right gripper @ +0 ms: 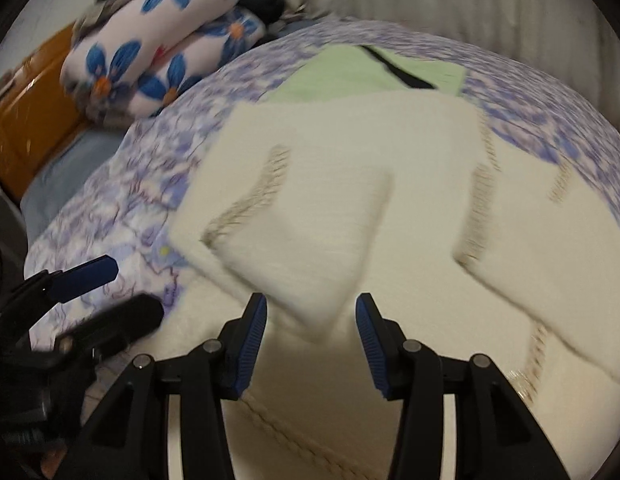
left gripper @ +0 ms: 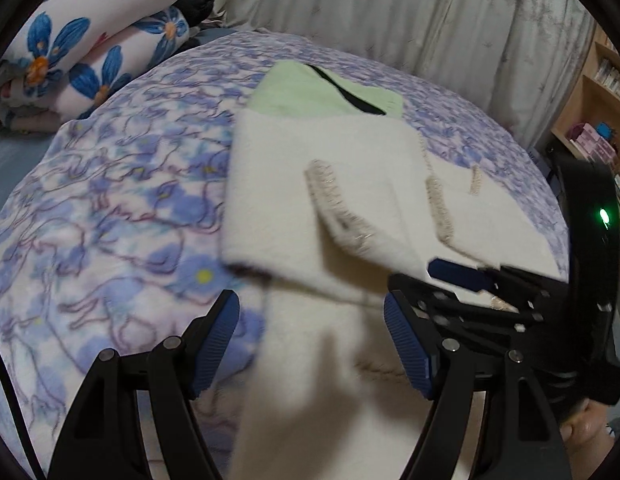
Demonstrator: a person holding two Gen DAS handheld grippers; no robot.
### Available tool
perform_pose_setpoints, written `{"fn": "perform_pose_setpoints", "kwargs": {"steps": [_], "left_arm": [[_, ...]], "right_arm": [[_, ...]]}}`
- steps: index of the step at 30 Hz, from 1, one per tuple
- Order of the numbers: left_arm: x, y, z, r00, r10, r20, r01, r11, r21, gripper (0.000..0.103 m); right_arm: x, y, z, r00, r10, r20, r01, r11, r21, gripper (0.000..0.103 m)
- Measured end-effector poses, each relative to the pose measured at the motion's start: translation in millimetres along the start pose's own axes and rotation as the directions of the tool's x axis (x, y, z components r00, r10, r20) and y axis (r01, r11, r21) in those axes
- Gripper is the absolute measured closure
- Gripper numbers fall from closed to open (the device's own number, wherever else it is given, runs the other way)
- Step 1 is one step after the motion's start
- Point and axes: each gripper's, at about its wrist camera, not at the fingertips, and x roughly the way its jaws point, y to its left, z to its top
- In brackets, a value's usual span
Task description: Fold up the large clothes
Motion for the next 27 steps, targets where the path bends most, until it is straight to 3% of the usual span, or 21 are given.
{"fn": "perform_pose_setpoints", "kwargs": {"steps": [4,5,6,8,11,15,17,20,22,24,27], "left_arm": [[3,7,-6,1.000,0.013,-0.021,-0.013,1.000,-0.010,0.030],[3,9,-7,1.000,0.010,-0.027,-0.010,1.000,-0.020,0.030],[3,8,-9,1.000,0.007,-0.029,-0.008,1.000,-0.026,0.030],[2,7,-10,1.000,-0.002,-0.027,0.001,0.999,-0.033,0.030],[-2,3,-10,1.000,0.002,-0.008,-0.002,1.000,-0.014,0.030],[-6,-4,-10,1.000,0.000,0.010,0.000,1.000,0.010,0.030],[-5,-7,-11,1.000,-0.013,0.007,0.013,1.000,0.014,0.030],[2,-13,-9,0.999,-0.035,-0.018,0.036,0.999,0.033,0.030],[9,-19,-4,0.998,-0.045,-0.034,0.047,0.997,0.058,0.030],[17,-24,5,0.997,-0.062,-0.051,0.066,0.995,0.075,0.030],[36,-30,27,0.994,-0.079,-0.081,0.087,0.992,0.094,0.030]], "right_arm": [[16,11,15,0.994,-0.110,0.008,0.110,0.992,-0.065,0.061],[17,10,21,0.994,-0.106,0.014,0.107,0.992,-0.071,0.073],[15,7,28,0.995,-0.098,0.012,0.099,0.993,-0.062,0.096],[-5,-7,45,0.993,-0.096,0.068,0.097,0.995,-0.017,0.096],[-60,-45,62,0.967,-0.138,0.213,0.120,0.988,0.095,0.096],[-115,-127,47,0.935,-0.222,0.276,0.125,0.936,0.328,0.096],[-125,-160,22,0.937,-0.262,0.233,0.154,0.905,0.398,0.095],[-109,-201,-25,0.962,-0.266,0.053,0.219,0.876,0.430,0.087],[-97,-223,-57,0.969,-0.241,-0.050,0.238,0.866,0.440,0.071],[-95,-240,-79,0.970,-0.226,-0.084,0.239,0.852,0.466,0.067],[-96,-266,-96,0.987,-0.148,-0.059,0.156,0.823,0.547,0.065]]}}
